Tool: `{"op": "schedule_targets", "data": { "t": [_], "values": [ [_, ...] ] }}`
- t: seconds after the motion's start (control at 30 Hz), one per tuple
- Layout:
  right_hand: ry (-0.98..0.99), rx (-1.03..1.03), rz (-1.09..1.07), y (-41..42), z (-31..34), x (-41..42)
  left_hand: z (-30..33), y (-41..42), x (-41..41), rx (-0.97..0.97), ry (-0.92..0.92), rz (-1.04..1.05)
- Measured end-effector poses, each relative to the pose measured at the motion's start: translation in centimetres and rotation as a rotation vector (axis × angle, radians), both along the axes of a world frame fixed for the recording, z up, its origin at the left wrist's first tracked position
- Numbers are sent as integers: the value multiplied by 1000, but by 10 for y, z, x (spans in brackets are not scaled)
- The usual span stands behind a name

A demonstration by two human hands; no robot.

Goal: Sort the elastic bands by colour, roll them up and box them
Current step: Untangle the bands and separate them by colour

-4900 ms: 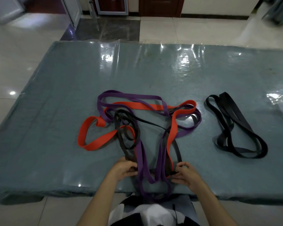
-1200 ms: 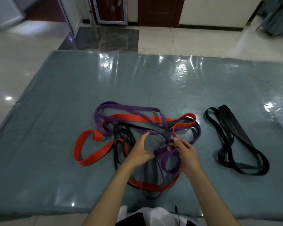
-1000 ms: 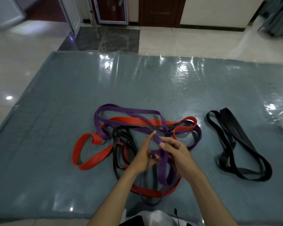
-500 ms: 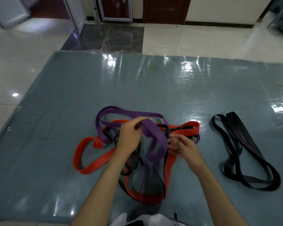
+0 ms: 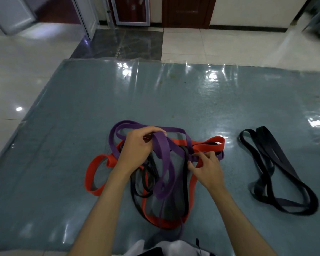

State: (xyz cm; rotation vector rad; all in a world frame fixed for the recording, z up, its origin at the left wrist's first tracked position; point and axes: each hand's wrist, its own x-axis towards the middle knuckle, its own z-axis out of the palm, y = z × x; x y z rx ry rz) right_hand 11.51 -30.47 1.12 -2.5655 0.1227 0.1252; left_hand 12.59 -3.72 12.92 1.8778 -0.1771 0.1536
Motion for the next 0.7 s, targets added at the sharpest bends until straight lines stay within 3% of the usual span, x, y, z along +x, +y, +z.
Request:
{"op": "schedule_targets", "data": {
  "t": [0.2, 0.3, 0.47, 0.63, 0.7],
  "values": [
    [-151, 86, 221, 14, 9, -13, 8, -9, -4, 25, -13, 14],
    [-163, 31, 323, 26, 4, -16, 10, -17, -8, 36, -46, -16],
    [-47, -133, 119, 6, -8, -13, 16, -9, -21, -52, -92, 42],
    [-55, -50, -39, -30, -8, -17, 21, 6, -31, -66, -81, 66],
    [-37, -7, -122, -45, -10, -19, 24, 8, -34, -164, -61, 128]
  ]
}}
